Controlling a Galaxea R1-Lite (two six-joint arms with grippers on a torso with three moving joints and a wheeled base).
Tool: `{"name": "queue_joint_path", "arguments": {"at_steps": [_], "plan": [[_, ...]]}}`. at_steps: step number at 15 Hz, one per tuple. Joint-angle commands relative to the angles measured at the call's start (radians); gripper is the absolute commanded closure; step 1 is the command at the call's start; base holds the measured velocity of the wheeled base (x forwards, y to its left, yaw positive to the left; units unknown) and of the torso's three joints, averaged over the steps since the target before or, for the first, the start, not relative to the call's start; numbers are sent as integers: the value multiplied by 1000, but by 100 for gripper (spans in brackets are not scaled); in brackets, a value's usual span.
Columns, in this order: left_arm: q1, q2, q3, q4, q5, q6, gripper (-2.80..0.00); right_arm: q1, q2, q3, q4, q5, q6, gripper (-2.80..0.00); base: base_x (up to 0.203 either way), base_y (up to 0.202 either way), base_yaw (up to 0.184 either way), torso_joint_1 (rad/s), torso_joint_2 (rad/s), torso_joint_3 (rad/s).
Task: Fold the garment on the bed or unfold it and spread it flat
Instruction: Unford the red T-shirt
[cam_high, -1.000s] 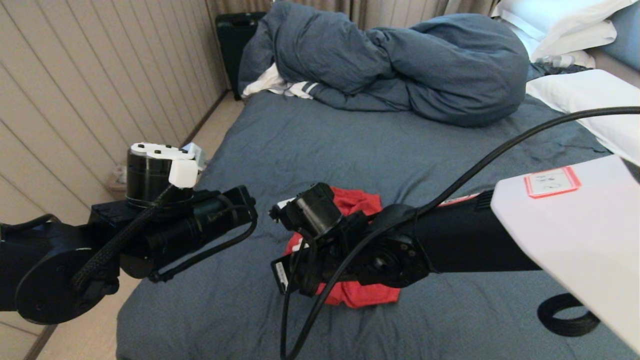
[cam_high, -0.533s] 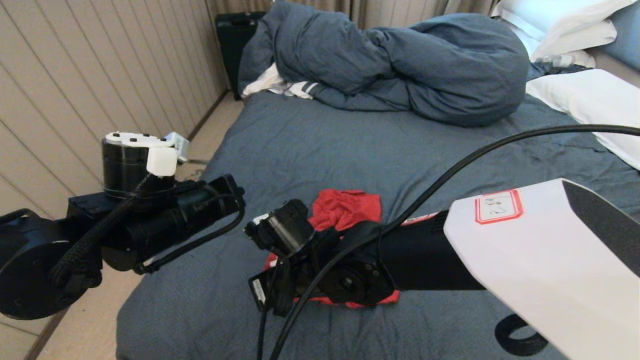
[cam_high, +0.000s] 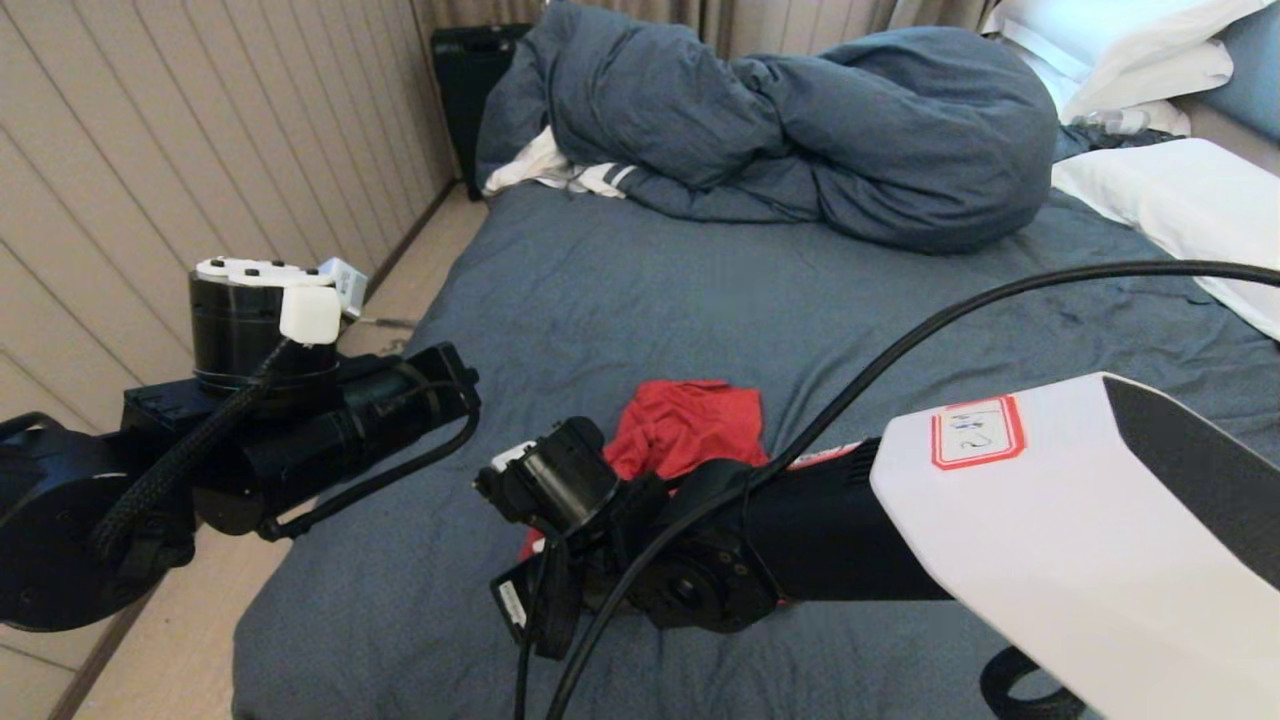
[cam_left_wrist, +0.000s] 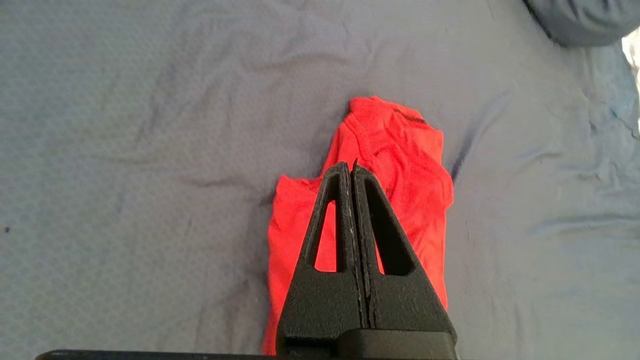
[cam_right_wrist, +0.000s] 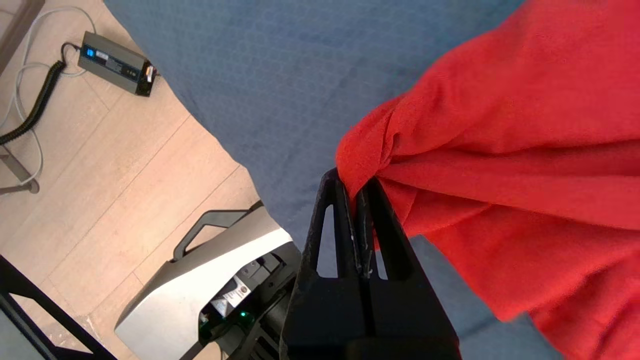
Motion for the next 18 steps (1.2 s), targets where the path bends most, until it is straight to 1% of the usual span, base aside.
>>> {"name": "queue_joint_path", "arguments": {"at_steps": [1,7,9,11,12,16,18], "plan": [[6,-3,-3,-3,0,-4,0,-4,-30,17,-2,-2,1,0,0,0,0,0,0,0],[6,0,-3,-3,0,-4,0,6,-21,-7,1,-10,-2,0,0,0,0,0,0,0],[6,0,-1,-3,-1,-4,0,-2,-26,-7,2,-51,-17,0,0,0,0,0,0,0],[5,0,-2,-2,-2,-6,0,-6,-28,5,3,-70,-27,0,0,0,0,0,0,0],[6,-2,-3,-2,-9,-6,0,-6,-21,9,3,-101,-36,-280,0,0,0,0,0,0],[6,11,-3,-3,-20,-6,0,-11,-35,19,1,-104,-38,-280,0,0,0,0,0,0],[17,8,-3,-3,-20,-4,0,-24,-78,28,-1,-104,-32,-280,0,0,0,0,0,0]]}}
